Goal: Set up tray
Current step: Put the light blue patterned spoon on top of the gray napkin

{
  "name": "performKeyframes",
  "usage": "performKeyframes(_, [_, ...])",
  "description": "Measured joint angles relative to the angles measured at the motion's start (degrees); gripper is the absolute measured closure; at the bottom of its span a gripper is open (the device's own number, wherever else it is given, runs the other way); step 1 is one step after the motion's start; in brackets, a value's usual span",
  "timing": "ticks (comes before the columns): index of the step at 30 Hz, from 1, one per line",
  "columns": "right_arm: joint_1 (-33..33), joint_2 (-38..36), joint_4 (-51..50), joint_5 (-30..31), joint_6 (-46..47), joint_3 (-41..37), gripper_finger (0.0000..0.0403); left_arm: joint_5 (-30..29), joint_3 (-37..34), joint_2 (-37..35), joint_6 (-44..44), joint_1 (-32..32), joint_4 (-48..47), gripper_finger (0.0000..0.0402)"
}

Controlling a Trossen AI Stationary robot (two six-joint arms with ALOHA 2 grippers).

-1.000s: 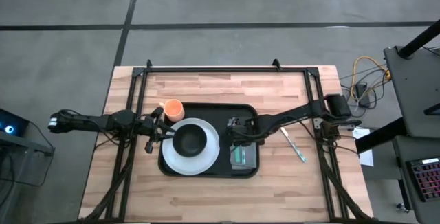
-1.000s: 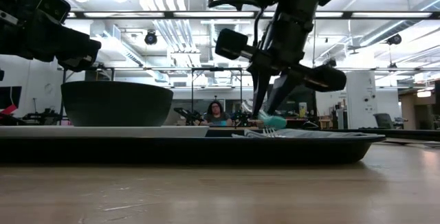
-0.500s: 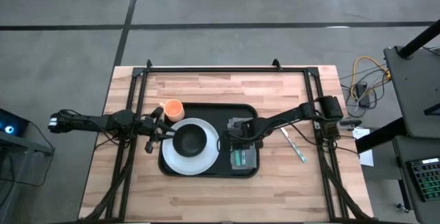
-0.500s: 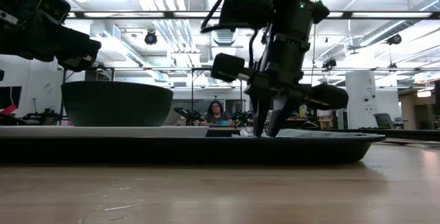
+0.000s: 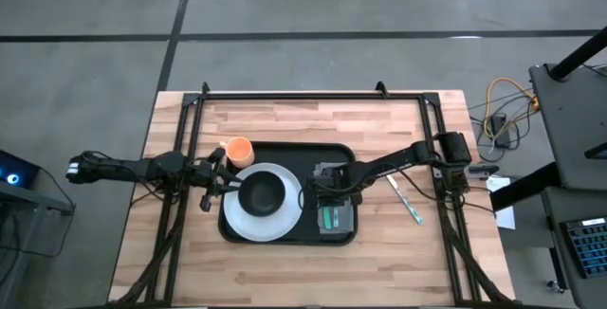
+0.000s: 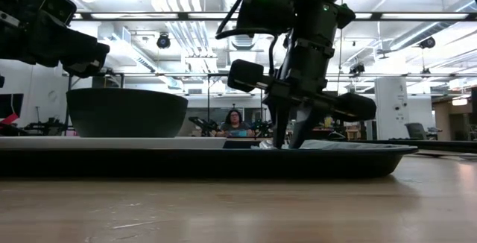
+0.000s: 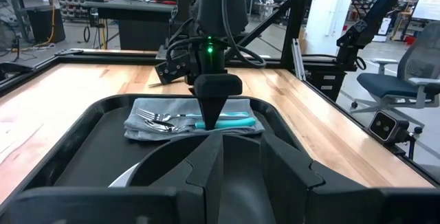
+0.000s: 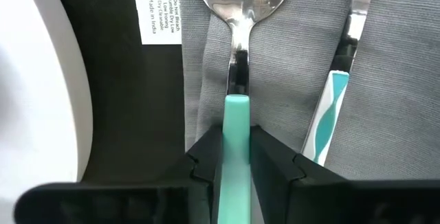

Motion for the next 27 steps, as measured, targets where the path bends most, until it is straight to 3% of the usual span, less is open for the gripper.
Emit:
performKeyframes(9, [-0.07, -0.12, -0.32, 0.18, -0.06, 0.59, 0.0317, 0.0, 0.0, 0.0, 0.02, 0.01, 0.0, 0.0322])
performKeyframes(27, [-0.09, -0.64, -0.48, -0.16, -0.56, 0.81, 0.0317, 0.0, 0.0, 0.0, 0.01, 0.01, 0.0, 0.0322])
